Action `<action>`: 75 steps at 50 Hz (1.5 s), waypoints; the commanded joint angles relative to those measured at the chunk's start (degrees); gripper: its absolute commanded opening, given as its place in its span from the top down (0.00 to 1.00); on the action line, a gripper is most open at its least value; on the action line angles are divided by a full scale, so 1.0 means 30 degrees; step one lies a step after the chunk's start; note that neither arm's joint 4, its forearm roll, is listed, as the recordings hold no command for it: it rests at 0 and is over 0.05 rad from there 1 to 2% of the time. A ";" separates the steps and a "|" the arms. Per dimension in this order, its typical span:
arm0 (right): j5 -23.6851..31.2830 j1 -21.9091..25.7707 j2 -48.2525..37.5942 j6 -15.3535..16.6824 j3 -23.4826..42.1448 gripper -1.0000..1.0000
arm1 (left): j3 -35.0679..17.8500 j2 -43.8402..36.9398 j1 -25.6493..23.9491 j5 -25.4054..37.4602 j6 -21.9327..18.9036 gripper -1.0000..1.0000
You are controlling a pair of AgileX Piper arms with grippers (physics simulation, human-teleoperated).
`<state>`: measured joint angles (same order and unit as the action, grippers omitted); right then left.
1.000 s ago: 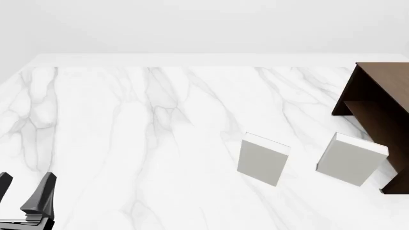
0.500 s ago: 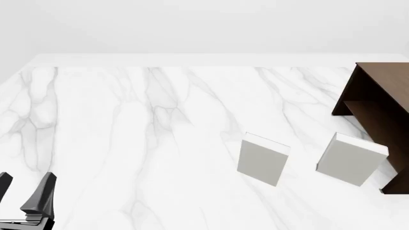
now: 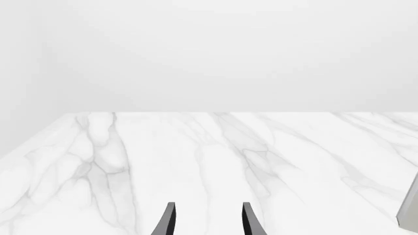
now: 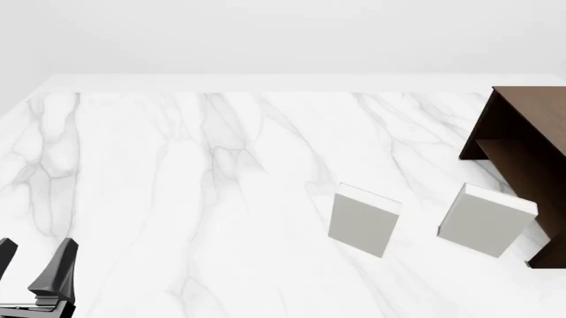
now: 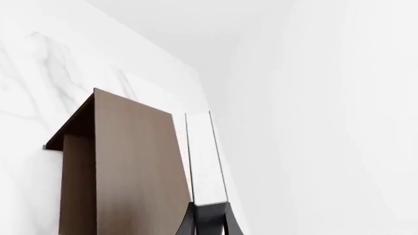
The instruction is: Pick up the book on the left and place it on top of the shelf.
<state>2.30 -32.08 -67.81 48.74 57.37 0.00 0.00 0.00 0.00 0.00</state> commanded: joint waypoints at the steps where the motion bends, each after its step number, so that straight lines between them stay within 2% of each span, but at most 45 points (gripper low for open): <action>1: -0.0686 -0.0279 -0.0885 -0.0391 0.0787 1.00 | 0.0000 0.0000 0.0000 0.0000 0.0000 0.00; 33: -0.1164 -0.0681 -0.3304 0.0230 0.2290 1.00 | 0.0000 0.0000 0.0000 0.0000 0.0000 0.00; 65: -0.1607 -0.0794 -0.4561 0.0387 0.2562 1.00 | 0.0000 0.0000 0.0000 0.0000 0.0000 0.00; 75: -0.1800 -0.0725 -0.4697 0.0398 0.2022 1.00 | 0.0000 0.0000 0.0000 0.0000 0.0000 0.00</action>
<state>-1.97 -34.39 -81.45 50.83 63.57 0.00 0.00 0.00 0.00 0.00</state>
